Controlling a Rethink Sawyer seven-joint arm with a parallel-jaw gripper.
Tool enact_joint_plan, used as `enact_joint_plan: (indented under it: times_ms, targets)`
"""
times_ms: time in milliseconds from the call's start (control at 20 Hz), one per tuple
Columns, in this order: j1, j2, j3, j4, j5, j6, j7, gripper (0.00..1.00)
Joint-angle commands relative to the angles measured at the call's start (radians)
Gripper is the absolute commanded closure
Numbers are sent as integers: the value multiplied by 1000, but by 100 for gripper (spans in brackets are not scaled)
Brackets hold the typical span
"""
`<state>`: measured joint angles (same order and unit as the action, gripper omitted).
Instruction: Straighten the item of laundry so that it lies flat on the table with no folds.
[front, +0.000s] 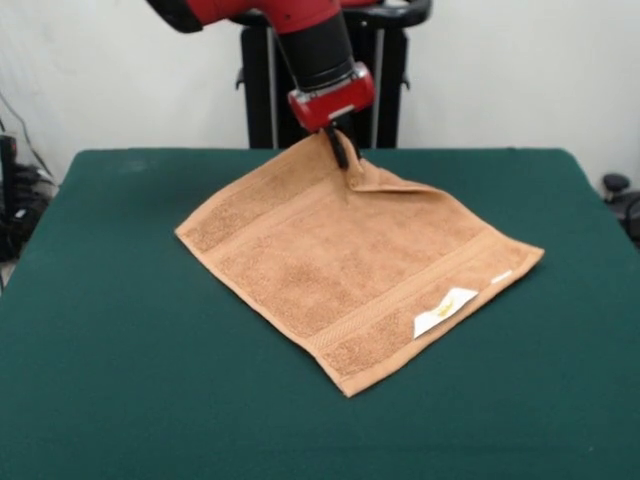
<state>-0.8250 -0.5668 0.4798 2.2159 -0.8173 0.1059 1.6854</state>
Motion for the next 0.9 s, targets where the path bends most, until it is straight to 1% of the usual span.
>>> enact_joint_plan:
  times_ms: [50, 250, 550, 800, 900]
  targets:
    - [49, 90, -51, 4, -52, -38, 98, 100]
    - [74, 98, -87, -2, -60, -67, 104, 100]
    - [114, 89, -109, 18, -35, -97, 118, 100]
    - [168, 138, -181, -19, -45, -184, 137, 100]
    - [210, 131, -237, -33, -49, -234, 142, 100]
